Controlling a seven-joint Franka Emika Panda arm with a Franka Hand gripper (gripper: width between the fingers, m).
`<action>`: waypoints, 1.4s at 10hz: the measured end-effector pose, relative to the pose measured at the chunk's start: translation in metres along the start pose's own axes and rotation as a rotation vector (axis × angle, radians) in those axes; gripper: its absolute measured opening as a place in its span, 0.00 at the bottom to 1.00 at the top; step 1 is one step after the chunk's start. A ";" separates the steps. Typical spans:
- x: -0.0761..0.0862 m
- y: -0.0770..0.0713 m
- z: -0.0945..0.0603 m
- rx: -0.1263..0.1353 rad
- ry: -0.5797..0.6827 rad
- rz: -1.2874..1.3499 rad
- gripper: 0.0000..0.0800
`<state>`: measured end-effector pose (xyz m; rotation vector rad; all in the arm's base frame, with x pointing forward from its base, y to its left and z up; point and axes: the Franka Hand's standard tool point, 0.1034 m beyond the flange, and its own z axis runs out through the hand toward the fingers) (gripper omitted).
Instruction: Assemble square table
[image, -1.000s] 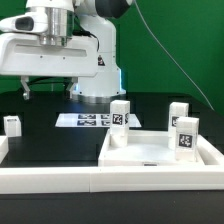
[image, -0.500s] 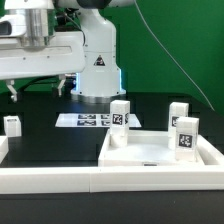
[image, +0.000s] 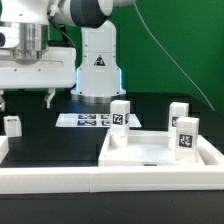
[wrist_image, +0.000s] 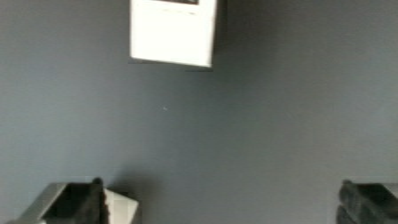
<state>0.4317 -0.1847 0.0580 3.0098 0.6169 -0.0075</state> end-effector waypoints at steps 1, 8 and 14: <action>-0.003 0.003 0.002 0.001 -0.004 0.004 0.81; -0.023 0.017 0.018 0.006 -0.039 -0.007 0.81; -0.021 0.010 0.033 0.063 -0.152 0.016 0.81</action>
Offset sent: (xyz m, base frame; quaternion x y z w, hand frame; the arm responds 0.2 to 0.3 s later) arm 0.0000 0.0000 0.0000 0.0000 0.0000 0.0000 1.0000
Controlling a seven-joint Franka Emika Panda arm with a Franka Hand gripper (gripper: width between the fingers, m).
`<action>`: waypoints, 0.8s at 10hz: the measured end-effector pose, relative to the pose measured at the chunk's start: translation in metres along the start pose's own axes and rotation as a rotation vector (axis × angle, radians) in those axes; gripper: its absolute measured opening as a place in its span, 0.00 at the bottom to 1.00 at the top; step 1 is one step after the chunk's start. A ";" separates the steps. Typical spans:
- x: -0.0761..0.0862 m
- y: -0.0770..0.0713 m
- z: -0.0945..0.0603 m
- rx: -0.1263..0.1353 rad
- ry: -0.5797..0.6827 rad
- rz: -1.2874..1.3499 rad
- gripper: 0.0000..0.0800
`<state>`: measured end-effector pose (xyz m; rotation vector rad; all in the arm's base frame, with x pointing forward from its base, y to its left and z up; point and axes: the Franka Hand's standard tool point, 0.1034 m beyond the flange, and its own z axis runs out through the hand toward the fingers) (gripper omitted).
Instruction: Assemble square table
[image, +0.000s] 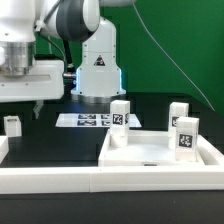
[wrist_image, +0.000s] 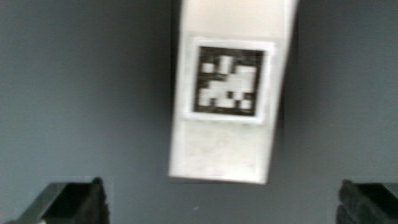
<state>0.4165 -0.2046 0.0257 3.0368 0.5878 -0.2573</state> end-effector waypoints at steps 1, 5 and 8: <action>0.003 0.001 0.003 -0.003 -0.013 0.004 0.81; 0.012 -0.014 0.012 0.033 -0.186 0.010 0.81; 0.011 -0.014 0.008 0.055 -0.350 -0.033 0.81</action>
Offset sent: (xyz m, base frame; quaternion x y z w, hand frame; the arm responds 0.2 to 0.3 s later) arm 0.0000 -0.0087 -0.0001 -0.0295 -0.1273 -0.0085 0.9914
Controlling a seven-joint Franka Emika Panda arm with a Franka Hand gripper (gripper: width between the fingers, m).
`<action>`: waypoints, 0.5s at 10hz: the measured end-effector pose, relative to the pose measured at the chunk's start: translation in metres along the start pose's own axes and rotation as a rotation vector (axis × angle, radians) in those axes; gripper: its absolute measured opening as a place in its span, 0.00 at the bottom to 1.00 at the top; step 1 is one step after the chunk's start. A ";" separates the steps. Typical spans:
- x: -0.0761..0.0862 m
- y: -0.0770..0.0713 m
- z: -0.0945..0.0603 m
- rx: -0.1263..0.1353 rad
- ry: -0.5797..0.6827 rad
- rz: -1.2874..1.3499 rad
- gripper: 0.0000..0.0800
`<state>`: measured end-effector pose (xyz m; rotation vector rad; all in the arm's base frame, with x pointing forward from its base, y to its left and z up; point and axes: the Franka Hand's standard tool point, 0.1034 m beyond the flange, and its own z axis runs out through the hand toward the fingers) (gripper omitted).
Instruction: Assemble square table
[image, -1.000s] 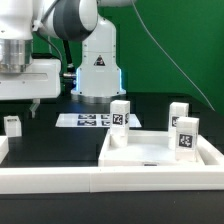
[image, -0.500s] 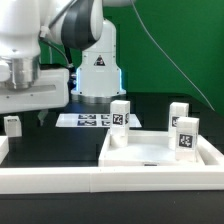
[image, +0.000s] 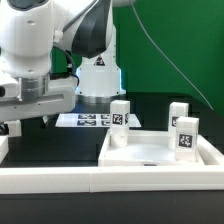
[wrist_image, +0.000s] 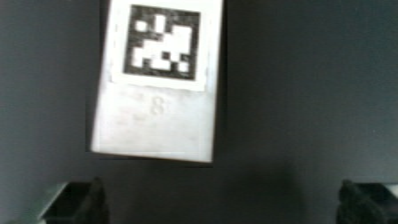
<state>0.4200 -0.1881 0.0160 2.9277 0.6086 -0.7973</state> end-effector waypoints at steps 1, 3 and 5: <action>-0.007 0.003 -0.007 0.008 -0.084 -0.027 0.81; -0.004 0.001 -0.007 0.021 -0.149 -0.033 0.81; -0.003 0.002 -0.006 0.021 -0.147 -0.036 0.81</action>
Offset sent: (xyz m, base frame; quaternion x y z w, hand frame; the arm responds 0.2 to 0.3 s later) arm 0.0000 0.0000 0.0000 0.0000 0.0000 0.0000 1.0000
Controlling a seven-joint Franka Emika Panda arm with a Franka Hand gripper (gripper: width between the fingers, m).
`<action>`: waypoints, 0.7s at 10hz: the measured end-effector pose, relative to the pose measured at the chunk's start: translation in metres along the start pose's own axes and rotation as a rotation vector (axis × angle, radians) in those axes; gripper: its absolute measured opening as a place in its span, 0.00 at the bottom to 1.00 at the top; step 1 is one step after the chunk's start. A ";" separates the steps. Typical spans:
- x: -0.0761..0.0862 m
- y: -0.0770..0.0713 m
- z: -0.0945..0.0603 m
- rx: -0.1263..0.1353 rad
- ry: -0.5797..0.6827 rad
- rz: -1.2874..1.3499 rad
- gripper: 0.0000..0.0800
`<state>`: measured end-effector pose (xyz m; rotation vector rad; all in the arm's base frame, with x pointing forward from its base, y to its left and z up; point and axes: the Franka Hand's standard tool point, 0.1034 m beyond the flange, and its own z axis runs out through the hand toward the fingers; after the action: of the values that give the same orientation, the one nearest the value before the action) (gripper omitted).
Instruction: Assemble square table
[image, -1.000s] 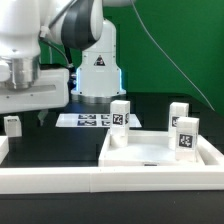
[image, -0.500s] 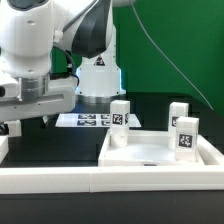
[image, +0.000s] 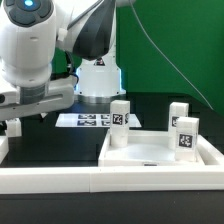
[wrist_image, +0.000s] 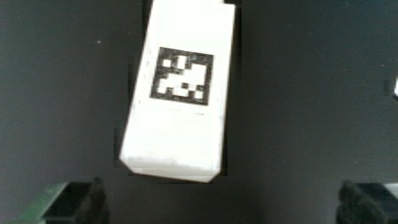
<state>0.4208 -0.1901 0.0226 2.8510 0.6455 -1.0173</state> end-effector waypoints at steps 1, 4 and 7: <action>-0.004 0.004 0.002 0.001 -0.003 0.001 0.81; -0.012 0.020 0.004 -0.079 0.011 0.081 0.81; -0.013 0.020 0.007 -0.075 0.011 0.081 0.81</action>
Offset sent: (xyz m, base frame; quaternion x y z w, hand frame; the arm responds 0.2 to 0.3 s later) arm -0.0089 -0.0227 0.0127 -0.1253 -0.0128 0.0752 0.9892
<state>0.4159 -0.2144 0.0233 2.7944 0.5523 -0.9461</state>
